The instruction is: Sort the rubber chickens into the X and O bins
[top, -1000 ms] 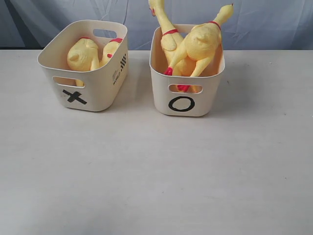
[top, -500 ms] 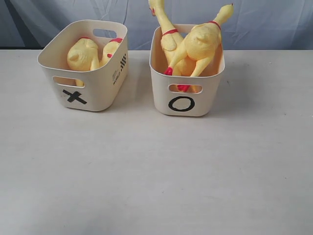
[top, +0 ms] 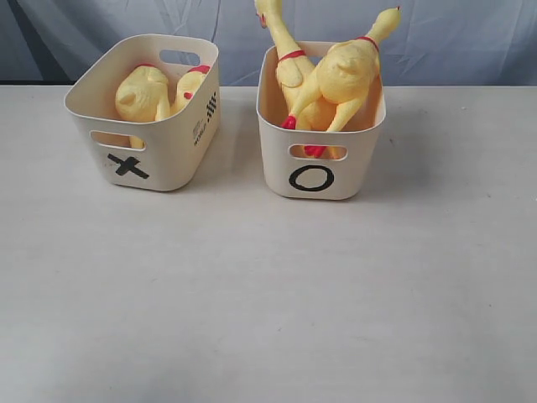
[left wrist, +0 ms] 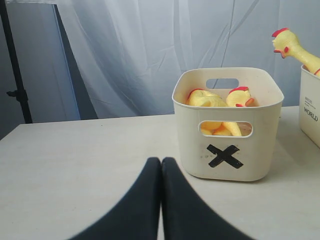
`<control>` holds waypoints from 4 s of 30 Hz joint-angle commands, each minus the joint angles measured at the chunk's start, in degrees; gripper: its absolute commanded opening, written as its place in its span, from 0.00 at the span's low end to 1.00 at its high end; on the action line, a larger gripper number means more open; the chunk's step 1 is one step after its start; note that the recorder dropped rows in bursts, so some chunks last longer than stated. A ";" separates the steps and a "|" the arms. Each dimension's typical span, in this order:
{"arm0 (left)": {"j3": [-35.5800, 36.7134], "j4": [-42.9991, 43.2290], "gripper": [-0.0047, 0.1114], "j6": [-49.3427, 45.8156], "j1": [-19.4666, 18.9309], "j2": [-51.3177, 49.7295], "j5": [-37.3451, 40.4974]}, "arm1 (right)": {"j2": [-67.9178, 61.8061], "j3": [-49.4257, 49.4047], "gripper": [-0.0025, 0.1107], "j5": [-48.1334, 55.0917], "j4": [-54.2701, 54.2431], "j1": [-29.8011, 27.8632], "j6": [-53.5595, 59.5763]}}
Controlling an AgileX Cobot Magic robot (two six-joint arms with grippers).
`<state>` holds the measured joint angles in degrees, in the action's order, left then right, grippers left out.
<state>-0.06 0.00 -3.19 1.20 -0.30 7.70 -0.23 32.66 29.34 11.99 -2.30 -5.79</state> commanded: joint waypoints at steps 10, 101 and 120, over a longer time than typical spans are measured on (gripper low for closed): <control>0.06 -0.39 0.04 -0.01 0.00 0.30 -0.01 | 0.23 -29.61 0.01 -17.52 -10.80 -0.39 -5.10; 0.06 -0.39 0.04 -0.01 0.00 0.30 -0.01 | 0.23 -32.66 0.01 -11.92 -13.82 1.79 8.70; 0.06 -0.39 0.04 -0.01 0.00 0.30 -0.01 | 0.23 -32.66 0.01 -11.92 -13.82 1.79 8.58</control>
<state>-0.06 0.00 -3.19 1.20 -0.30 7.70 -0.36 0.11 17.86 -1.82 -0.61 2.64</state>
